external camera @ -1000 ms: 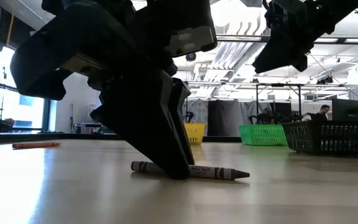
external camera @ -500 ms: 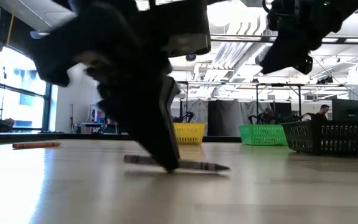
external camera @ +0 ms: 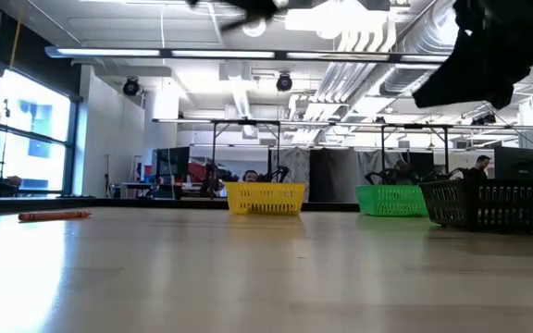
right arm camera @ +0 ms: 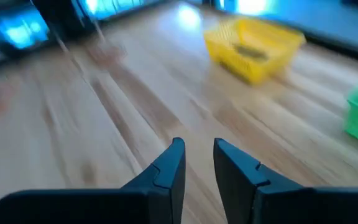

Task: Sort crayons
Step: Put the gray crayon into the black bin

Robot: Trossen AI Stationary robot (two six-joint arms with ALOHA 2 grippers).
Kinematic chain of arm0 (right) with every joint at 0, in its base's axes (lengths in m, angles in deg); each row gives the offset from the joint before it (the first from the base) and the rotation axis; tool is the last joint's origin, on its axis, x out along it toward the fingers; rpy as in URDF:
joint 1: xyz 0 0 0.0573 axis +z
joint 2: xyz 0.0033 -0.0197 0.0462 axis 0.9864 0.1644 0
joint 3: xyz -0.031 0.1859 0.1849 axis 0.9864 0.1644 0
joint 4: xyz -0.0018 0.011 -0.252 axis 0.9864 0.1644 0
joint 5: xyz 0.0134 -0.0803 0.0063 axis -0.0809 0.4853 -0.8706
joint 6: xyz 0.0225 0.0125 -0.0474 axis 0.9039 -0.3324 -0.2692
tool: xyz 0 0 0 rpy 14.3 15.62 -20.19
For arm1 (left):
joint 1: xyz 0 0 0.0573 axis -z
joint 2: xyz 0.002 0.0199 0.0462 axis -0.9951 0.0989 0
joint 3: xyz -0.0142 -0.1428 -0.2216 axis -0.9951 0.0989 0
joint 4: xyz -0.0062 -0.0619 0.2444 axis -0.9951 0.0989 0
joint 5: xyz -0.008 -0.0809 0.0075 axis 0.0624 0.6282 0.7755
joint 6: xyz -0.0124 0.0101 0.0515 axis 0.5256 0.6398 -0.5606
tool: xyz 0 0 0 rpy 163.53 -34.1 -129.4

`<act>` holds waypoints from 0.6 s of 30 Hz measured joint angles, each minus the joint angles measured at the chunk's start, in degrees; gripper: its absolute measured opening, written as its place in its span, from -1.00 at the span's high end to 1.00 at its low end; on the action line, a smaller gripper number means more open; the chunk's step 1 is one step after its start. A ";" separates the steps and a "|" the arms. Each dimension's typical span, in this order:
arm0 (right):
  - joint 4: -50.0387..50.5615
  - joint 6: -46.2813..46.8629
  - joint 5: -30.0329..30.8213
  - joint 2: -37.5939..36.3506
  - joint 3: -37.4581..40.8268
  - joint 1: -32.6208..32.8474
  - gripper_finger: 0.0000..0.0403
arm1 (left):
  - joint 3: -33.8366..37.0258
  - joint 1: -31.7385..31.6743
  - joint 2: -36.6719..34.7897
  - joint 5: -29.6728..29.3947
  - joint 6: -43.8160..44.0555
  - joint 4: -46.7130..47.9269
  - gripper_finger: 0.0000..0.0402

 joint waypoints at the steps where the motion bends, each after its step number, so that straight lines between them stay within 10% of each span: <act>1: -7.69 -2.51 2.83 0.43 2.45 1.08 0.61 | 0.00 0.67 -1.01 -2.70 -0.06 -1.10 0.99; 5: -43.80 -16.97 5.87 4.52 11.27 2.21 0.61 | -0.15 2.81 -3.16 -11.89 -1.78 -7.58 0.99; 10: -79.85 -32.14 -6.03 14.94 13.60 1.08 0.61 | -0.08 3.62 -1.78 -14.05 -7.42 -17.24 0.99; 18: -83.87 -48.78 -17.64 26.36 -2.40 -0.02 0.61 | -0.07 1.59 1.78 -13.10 -12.16 -28.03 0.99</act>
